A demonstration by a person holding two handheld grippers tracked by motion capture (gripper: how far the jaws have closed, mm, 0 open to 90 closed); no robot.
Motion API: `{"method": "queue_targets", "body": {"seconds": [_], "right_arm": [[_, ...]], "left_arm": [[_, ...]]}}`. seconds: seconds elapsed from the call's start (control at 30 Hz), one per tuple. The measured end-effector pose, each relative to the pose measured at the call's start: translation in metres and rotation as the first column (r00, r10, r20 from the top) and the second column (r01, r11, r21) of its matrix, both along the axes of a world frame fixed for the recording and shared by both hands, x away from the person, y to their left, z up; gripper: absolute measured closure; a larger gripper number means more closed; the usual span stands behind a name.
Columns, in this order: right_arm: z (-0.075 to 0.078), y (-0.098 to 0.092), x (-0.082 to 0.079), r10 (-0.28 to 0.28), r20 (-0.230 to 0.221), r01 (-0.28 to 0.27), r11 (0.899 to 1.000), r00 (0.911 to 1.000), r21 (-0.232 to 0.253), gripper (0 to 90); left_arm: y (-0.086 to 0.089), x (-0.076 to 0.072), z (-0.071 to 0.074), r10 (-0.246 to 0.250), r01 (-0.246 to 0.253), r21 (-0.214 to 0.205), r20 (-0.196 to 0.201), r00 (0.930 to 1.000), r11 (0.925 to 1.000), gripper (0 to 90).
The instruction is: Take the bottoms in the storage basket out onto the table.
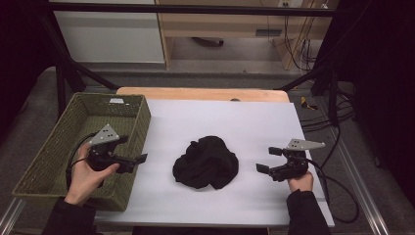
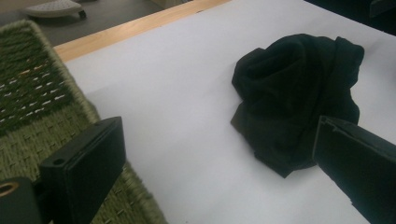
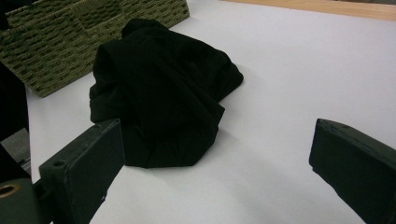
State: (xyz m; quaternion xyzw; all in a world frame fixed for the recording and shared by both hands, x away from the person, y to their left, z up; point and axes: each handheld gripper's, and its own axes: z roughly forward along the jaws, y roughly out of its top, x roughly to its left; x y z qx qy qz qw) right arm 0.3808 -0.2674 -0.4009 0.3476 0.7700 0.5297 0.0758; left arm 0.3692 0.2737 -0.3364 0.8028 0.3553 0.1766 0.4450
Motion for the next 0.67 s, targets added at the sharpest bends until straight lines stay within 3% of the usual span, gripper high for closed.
{"method": "queue_targets", "body": {"seconds": [0.37,0.67], "right_arm": [[0.0,0.0,0.0,0.0,-0.001,0.0,1.0,1.0,0.001,4.0],[0.0,0.0,0.0,0.002,-0.001,-0.002,1.0,1.0,0.001,4.0]], "left_arm": [[0.02,-0.002,-0.013,0.034,-0.034,-0.008,-0.009,0.9994,0.9994,2.6],[0.024,0.0,-0.02,0.044,-0.044,0.002,-0.023,0.9988,0.999,2.6]]}}
